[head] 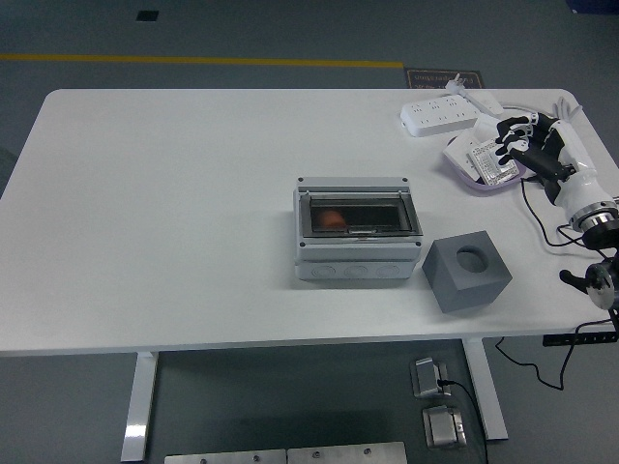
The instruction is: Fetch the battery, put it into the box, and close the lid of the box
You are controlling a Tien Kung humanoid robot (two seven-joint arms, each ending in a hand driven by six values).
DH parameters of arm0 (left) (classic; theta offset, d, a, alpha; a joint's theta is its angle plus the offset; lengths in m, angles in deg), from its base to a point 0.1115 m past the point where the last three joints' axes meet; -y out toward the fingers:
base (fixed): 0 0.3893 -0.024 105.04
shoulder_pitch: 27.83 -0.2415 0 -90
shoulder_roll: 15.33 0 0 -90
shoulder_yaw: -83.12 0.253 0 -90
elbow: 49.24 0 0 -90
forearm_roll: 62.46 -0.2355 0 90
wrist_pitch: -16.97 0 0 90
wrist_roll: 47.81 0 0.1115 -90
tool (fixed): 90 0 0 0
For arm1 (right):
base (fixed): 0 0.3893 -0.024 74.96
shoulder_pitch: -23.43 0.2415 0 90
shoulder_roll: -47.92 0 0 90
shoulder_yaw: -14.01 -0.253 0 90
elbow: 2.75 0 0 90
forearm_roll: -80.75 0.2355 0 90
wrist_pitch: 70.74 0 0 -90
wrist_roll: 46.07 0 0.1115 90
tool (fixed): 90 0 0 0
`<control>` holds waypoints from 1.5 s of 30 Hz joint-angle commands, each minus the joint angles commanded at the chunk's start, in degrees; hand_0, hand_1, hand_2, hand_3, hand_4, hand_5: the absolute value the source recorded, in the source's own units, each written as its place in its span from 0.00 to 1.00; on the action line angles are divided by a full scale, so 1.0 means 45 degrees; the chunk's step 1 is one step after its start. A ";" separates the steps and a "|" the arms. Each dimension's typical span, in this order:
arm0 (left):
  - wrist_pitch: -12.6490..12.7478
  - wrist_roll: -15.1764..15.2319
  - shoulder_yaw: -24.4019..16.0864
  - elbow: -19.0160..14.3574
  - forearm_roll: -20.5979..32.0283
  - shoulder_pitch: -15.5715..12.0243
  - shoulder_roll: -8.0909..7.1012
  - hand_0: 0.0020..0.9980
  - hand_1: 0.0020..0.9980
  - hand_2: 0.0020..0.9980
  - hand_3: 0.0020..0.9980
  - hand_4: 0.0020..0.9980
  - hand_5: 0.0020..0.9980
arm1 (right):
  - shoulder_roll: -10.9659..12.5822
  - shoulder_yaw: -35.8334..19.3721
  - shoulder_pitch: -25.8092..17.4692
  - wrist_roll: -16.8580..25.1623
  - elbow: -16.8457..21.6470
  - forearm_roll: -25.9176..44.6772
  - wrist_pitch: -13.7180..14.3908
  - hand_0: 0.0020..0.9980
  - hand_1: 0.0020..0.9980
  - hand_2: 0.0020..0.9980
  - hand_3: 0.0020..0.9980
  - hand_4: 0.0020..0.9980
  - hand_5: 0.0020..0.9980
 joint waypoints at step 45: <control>0.0033 0.0008 -0.0115 0.0000 0.0027 -0.0096 0.0067 0.46 0.58 0.54 0.54 0.34 0.00 | 0.0086 -0.1094 -0.0298 -0.0409 0.0726 -0.0126 -0.0278 0.74 0.65 0.66 0.66 0.72 0.26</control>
